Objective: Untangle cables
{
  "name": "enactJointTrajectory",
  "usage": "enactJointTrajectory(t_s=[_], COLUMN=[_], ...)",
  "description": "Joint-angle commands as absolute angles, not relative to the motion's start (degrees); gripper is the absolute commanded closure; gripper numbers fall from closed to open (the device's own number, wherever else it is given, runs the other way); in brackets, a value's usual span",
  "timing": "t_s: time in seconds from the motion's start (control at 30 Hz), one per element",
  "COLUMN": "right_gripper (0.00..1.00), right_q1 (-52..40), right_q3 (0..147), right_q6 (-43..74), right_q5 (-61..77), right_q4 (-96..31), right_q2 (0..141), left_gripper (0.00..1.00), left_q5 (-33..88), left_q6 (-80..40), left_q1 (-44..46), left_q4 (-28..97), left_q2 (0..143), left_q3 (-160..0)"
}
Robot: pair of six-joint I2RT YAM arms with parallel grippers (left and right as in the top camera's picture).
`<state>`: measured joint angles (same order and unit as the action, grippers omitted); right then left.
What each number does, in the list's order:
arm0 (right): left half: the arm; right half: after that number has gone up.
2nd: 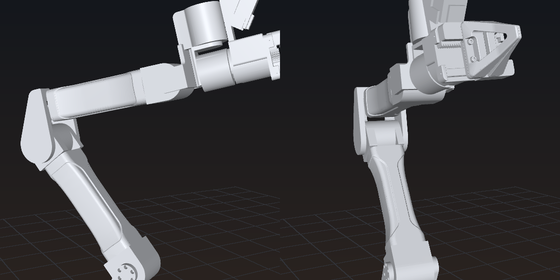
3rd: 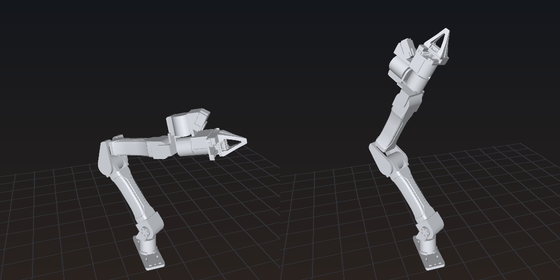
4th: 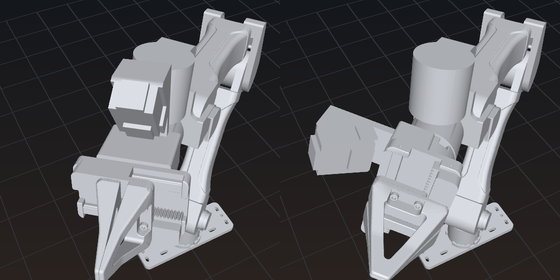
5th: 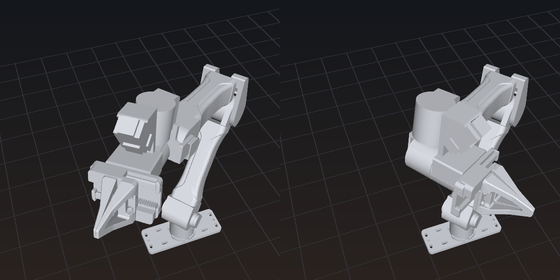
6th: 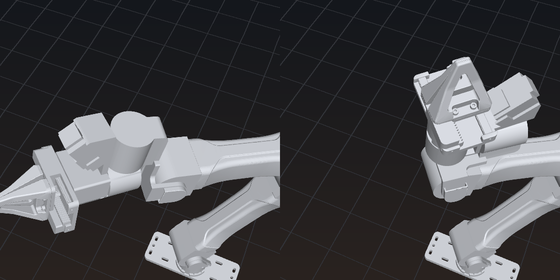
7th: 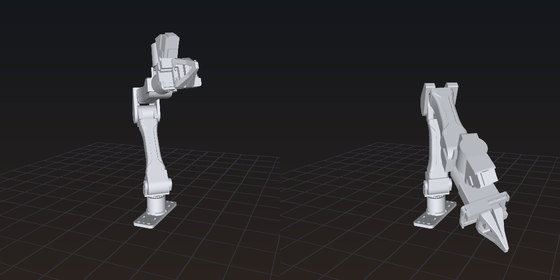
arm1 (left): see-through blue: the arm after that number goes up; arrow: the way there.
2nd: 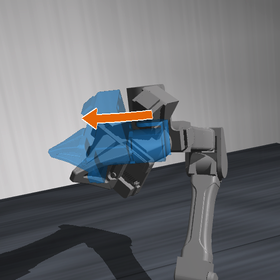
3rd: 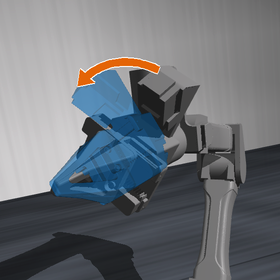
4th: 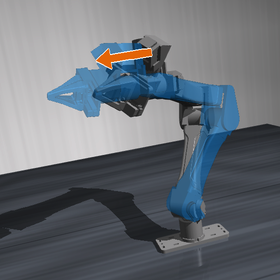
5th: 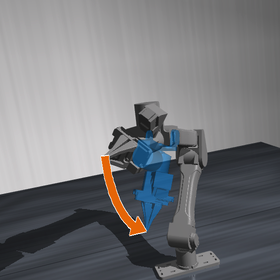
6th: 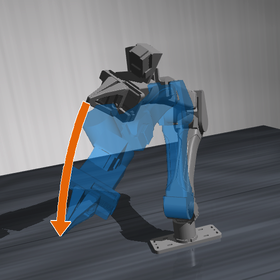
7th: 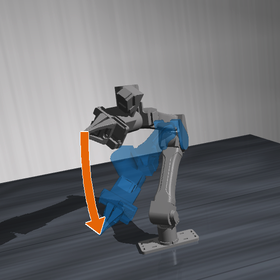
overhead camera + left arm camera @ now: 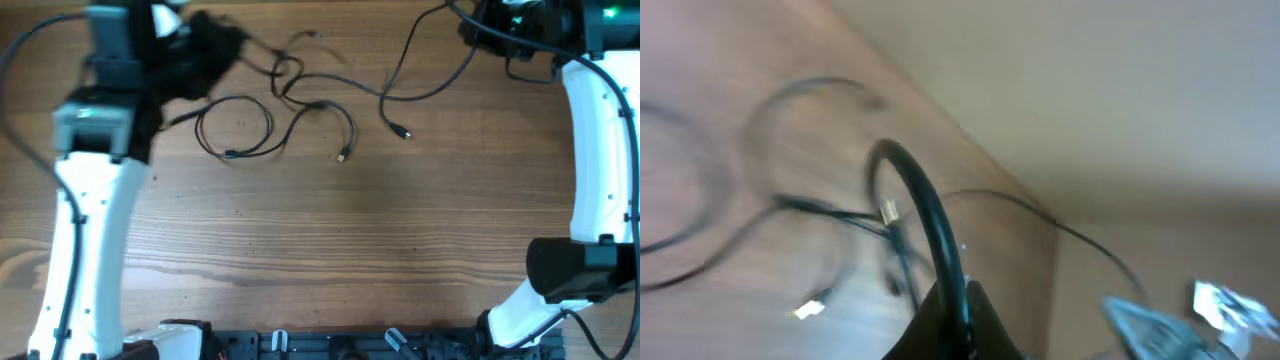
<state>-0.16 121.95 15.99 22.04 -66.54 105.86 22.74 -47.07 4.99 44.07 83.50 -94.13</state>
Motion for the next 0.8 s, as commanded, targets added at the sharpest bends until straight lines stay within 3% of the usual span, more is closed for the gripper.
enactJointTrajectory(t_s=[0.0,0.13,0.5,0.77], right_gripper=[0.96,0.96,0.96,0.96], right_q1=[2.63,8.82,36.27,36.69], right_q3=[123.20,128.22,131.46,131.35], right_q6=[13.87,26.13,55.02,49.67], right_q5=[38.11,50.76,63.07,65.58], right_q4=[-59.22,-46.30,-24.97,-29.69], right_q2=[102.63,97.51,91.53,93.25], left_gripper=[0.96,0.96,0.96,0.96], left_q5=[19.05,15.07,3.25,-6.52], left_q6=[-47.37,-47.07,-46.74,-46.76], left_q1=[0.14,0.75,2.37,2.35], left_q4=[51.81,56.75,58.59,62.00], left_q2=[86.06,91.88,100.79,102.24], left_q3=[-93.84,-93.76,-93.73,-93.73])
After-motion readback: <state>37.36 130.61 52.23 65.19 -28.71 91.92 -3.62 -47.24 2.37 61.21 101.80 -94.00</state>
